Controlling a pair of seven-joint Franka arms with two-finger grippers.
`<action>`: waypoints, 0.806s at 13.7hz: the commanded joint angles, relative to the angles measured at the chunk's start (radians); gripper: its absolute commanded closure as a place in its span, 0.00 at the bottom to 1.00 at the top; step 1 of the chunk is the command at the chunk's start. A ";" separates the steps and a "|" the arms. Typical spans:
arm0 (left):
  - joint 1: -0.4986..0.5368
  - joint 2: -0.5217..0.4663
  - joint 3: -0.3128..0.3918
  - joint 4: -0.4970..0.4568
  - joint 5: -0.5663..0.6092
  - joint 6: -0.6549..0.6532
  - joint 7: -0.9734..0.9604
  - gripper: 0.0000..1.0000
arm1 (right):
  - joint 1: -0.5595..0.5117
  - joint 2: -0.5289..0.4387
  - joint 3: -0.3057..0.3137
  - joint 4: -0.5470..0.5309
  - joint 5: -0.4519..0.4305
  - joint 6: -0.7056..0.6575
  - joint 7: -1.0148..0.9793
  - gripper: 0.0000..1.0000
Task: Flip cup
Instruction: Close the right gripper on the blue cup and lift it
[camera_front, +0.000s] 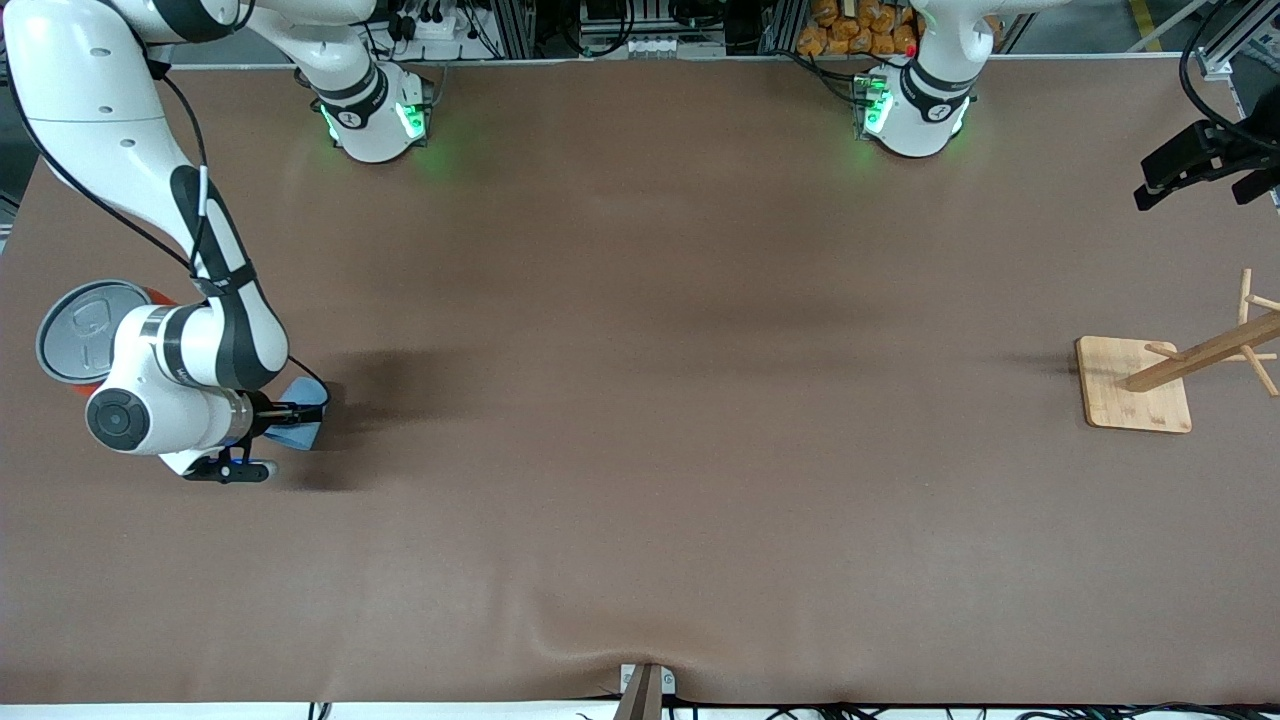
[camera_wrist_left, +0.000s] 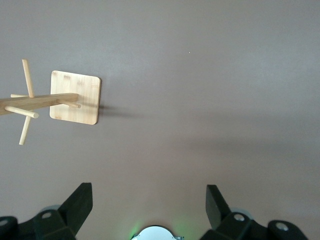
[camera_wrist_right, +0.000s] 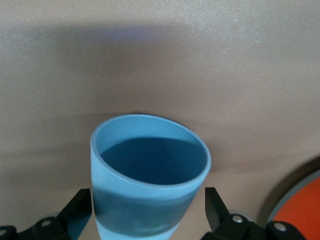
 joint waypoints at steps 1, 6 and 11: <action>0.012 -0.019 -0.006 -0.008 -0.015 0.001 0.012 0.00 | -0.012 0.003 0.012 -0.008 -0.004 0.015 -0.002 0.00; 0.015 -0.029 -0.006 -0.012 -0.015 -0.002 0.013 0.00 | -0.009 0.004 0.012 -0.008 0.001 0.018 -0.002 0.02; 0.016 -0.029 -0.006 -0.010 -0.015 -0.010 0.015 0.00 | 0.003 0.012 0.017 -0.001 0.004 0.030 -0.021 0.31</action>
